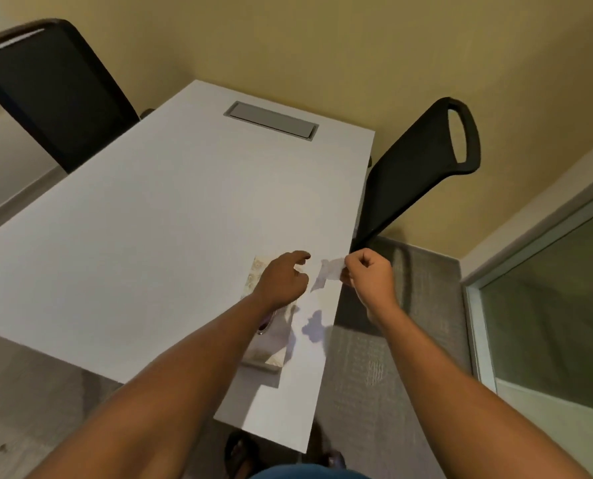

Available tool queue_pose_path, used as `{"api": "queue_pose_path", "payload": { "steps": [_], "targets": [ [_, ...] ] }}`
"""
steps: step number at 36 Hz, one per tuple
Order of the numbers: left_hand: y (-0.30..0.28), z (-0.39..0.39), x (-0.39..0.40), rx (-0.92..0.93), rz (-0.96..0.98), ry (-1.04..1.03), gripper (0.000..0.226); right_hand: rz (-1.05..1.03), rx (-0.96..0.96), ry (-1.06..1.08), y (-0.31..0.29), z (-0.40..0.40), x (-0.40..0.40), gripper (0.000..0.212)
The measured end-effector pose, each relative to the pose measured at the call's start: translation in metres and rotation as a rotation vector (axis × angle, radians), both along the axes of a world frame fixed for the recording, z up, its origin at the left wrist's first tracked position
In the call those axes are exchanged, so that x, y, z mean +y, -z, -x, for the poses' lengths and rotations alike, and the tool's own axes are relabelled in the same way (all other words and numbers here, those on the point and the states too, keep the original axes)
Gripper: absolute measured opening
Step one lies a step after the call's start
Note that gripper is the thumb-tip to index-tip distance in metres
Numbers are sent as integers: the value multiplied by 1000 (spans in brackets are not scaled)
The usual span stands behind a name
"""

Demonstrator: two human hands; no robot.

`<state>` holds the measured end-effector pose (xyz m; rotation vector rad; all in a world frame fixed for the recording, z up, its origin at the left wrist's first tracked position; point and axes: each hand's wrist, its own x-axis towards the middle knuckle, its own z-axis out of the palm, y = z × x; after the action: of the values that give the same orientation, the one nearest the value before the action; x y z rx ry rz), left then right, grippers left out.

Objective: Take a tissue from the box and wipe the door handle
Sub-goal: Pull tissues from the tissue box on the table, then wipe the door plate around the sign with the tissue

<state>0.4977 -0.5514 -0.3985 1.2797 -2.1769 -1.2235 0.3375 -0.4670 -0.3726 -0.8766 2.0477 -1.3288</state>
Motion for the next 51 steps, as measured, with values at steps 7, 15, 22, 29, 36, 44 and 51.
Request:
{"api": "queue_pose_path", "payload": {
  "steps": [7,15,22,29,36,44,51],
  "targets": [
    [1,19,0,92,-45,15,100,46,-126,53,-16,2,0,23],
    [-28,118,55,131,49,231,46,132,-211,145,-36,83,76,14],
    [-51,189,107,111,186,163,23,39,8,226,-36,154,139,12],
    [-74,255,154,121,200,191,27,53,122,251,-38,209,194,1],
    [-93,314,192,144,187,279,29,73,268,285,-50,256,244,17],
    [-107,383,234,261,165,421,26,50,367,237,-59,290,291,53],
    [-115,435,272,326,76,551,25,87,395,420,-62,317,319,41]
  ]
}}
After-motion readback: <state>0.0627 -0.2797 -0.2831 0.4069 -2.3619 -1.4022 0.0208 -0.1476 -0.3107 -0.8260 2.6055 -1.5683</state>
